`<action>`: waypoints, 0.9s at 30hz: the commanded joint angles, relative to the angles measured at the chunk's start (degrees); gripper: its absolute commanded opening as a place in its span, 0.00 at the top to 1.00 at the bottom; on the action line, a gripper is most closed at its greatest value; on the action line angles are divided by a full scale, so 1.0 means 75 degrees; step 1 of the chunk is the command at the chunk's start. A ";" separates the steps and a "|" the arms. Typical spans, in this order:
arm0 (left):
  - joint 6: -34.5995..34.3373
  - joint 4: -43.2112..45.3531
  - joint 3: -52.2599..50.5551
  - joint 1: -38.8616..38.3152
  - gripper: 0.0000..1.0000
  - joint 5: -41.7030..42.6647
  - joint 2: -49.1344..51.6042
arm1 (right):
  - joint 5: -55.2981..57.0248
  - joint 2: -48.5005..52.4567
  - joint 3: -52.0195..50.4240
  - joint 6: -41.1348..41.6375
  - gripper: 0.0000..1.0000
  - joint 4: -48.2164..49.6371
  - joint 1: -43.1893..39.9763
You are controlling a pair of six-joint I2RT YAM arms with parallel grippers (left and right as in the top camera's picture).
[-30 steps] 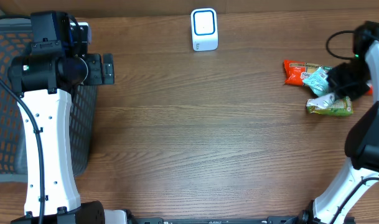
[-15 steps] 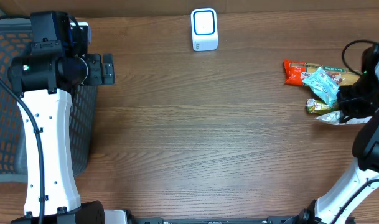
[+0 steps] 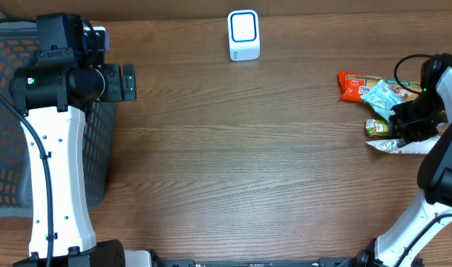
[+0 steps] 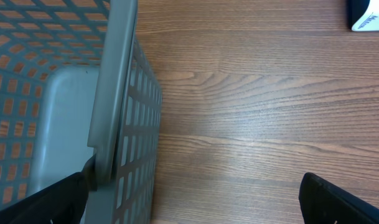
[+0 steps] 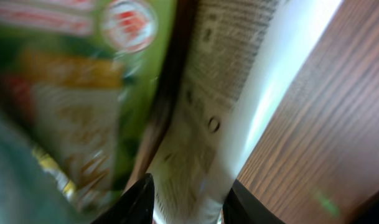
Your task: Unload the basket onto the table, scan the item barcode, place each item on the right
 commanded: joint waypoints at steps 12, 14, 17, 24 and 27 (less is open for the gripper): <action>0.0117 0.0023 0.0067 0.0041 0.00 0.0044 0.0064 | -0.0667 -0.5042 0.0711 -0.2751 0.00 -0.0111 0.1067; 0.0117 0.0023 0.0067 0.0038 0.00 0.0044 0.0064 | -0.0667 -0.5630 0.0711 -0.3022 0.00 -0.0242 0.1358; 0.0117 0.0023 0.0067 0.0038 0.00 0.0044 0.0064 | -0.0662 -0.6519 0.0711 -0.3168 0.00 -0.0472 0.1775; 0.0117 0.0023 0.0067 0.0038 0.01 0.0044 0.0064 | -0.0676 -0.7880 0.0711 -0.3130 0.00 -0.0953 0.1953; 0.0117 0.0023 0.0067 0.0038 0.01 0.0044 0.0064 | -0.0673 -0.8221 0.0711 -0.3130 0.00 -0.0973 0.1953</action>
